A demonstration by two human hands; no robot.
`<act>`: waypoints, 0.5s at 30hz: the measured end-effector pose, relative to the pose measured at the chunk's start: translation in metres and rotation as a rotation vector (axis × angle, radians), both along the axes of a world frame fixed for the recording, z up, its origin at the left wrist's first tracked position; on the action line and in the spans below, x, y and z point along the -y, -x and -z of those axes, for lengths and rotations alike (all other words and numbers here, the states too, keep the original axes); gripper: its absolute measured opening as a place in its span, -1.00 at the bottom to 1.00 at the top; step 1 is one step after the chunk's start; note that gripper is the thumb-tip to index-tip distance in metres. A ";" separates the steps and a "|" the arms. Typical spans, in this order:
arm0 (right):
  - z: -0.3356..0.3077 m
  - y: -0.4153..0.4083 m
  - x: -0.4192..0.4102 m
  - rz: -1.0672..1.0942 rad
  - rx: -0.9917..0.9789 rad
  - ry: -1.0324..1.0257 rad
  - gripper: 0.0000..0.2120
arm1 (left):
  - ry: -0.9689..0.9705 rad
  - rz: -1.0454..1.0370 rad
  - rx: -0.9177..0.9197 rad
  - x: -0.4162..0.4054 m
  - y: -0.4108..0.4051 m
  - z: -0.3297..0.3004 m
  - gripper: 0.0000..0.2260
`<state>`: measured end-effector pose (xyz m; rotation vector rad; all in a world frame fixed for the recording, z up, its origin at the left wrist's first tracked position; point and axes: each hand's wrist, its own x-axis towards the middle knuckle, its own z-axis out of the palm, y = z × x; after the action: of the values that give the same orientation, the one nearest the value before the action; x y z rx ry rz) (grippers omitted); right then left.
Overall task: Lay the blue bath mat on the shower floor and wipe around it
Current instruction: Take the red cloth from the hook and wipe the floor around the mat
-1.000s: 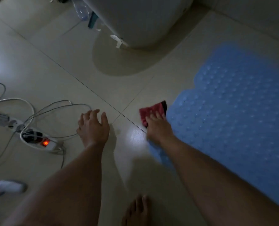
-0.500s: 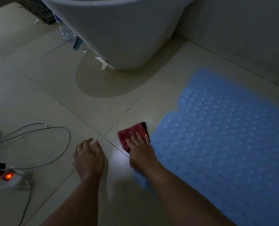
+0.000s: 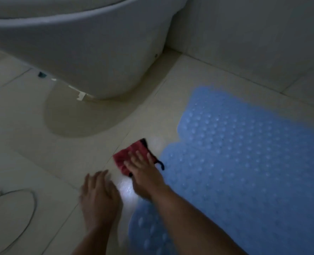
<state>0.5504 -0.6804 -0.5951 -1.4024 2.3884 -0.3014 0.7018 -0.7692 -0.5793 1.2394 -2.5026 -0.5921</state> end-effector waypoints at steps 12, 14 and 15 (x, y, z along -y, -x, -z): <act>-0.014 0.204 0.016 0.330 0.016 -0.173 -0.35 | 0.168 0.572 0.263 -0.035 0.151 0.049 -0.38; -0.011 0.235 0.023 0.341 -0.017 -0.152 -0.36 | 0.180 0.563 0.240 -0.035 0.152 0.050 -0.38; -0.010 0.254 0.026 0.353 -0.024 -0.146 -0.37 | 0.175 0.572 0.237 -0.035 0.153 0.050 -0.38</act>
<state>0.2960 -0.7064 -0.5849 -0.9225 2.6132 -0.1932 0.5492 -0.7345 -0.6289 0.5463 -3.0461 -0.3435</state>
